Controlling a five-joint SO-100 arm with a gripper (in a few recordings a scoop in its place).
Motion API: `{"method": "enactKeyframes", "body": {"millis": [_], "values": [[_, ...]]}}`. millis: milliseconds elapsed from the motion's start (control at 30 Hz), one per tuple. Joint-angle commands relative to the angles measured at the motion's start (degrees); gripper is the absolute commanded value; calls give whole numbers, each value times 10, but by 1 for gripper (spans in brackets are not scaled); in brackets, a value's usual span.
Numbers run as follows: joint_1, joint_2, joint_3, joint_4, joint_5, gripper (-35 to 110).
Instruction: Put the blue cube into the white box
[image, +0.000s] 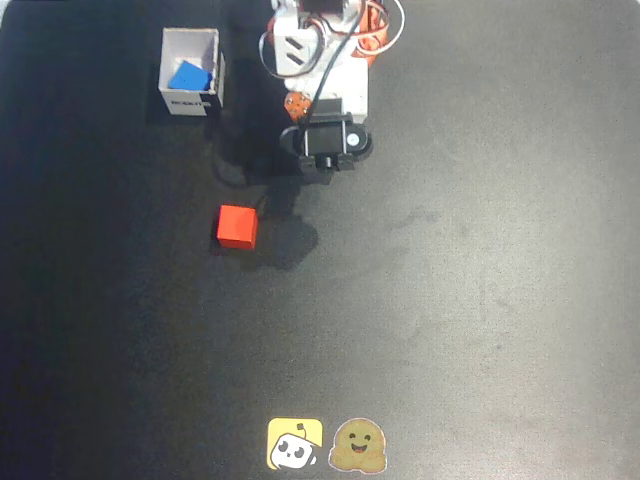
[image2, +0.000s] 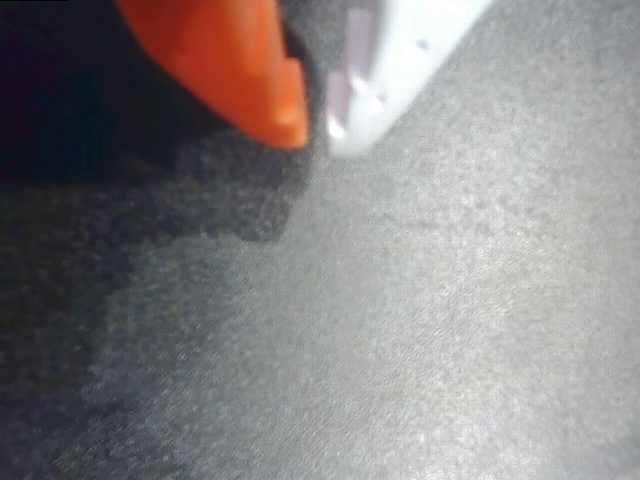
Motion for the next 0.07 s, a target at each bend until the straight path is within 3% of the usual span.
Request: {"method": "enactKeyframes", "body": {"millis": [0,33], "values": [[3,3,-2,-7,-4,0],[3,3,-2,-7,-4,0]]}}
